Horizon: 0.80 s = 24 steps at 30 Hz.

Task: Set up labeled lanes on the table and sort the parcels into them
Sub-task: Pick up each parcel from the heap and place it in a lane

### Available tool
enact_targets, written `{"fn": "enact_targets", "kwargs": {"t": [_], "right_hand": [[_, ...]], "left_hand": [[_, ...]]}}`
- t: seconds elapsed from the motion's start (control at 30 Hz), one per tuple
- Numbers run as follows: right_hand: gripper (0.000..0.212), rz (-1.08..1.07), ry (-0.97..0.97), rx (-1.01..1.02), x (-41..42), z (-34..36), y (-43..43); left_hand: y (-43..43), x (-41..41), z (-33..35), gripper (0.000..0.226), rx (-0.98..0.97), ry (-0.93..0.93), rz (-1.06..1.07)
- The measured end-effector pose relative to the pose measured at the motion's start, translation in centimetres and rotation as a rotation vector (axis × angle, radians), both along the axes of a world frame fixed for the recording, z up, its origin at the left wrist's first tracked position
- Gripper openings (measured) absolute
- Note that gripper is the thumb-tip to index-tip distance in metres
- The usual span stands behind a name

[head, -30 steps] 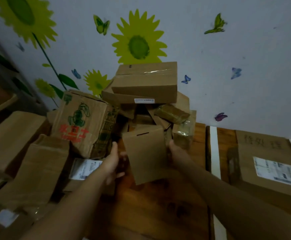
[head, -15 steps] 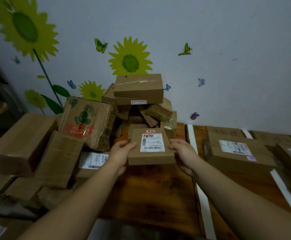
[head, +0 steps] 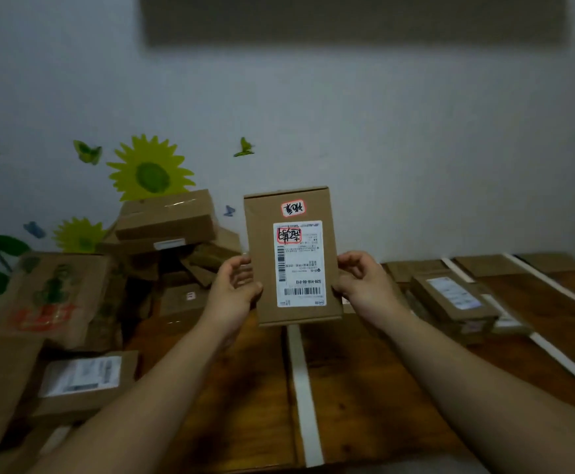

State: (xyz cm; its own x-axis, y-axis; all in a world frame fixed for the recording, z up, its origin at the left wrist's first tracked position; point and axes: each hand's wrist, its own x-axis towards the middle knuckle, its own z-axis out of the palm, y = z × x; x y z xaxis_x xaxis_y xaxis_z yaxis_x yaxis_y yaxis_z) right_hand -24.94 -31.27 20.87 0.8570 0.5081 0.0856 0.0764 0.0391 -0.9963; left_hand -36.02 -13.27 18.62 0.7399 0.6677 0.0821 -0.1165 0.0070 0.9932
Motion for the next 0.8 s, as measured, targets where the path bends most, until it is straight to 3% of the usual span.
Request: {"fn": "enact_targets", "kwargs": {"t": [0.13,0.3,0.43,0.57,0.7,0.8], "right_hand": [[0.032,-0.066,-0.045,-0.029,4.0,0.9,-9.1],[0.071,-0.204,-0.002,-0.167,9.6,0.5,-20.7],[0.048,-0.304,0.245,-0.316,12.6,-1.9,-29.8],[0.029,-0.155,0.439,-0.396,14.7,-5.0,-37.2],[0.043,-0.263,0.463,-0.4,17.4,-8.4,-41.1],[0.062,-0.389,0.44,-0.356,20.6,-10.0,-42.5]], "left_hand": [[-8.5,5.2,1.0,0.042,0.007,-0.028,-0.07],[-19.6,12.5,1.5,0.029,0.187,0.199,-0.294],[-27.4,17.5,0.5,0.04,0.083,0.484,-0.583],[-33.7,22.2,-1.5,0.046,0.068,0.515,-0.618],[-37.5,26.5,-3.6,0.05,0.013,0.512,-0.712],[-38.0,30.3,-4.8,0.048,0.106,0.581,-0.808]]}}
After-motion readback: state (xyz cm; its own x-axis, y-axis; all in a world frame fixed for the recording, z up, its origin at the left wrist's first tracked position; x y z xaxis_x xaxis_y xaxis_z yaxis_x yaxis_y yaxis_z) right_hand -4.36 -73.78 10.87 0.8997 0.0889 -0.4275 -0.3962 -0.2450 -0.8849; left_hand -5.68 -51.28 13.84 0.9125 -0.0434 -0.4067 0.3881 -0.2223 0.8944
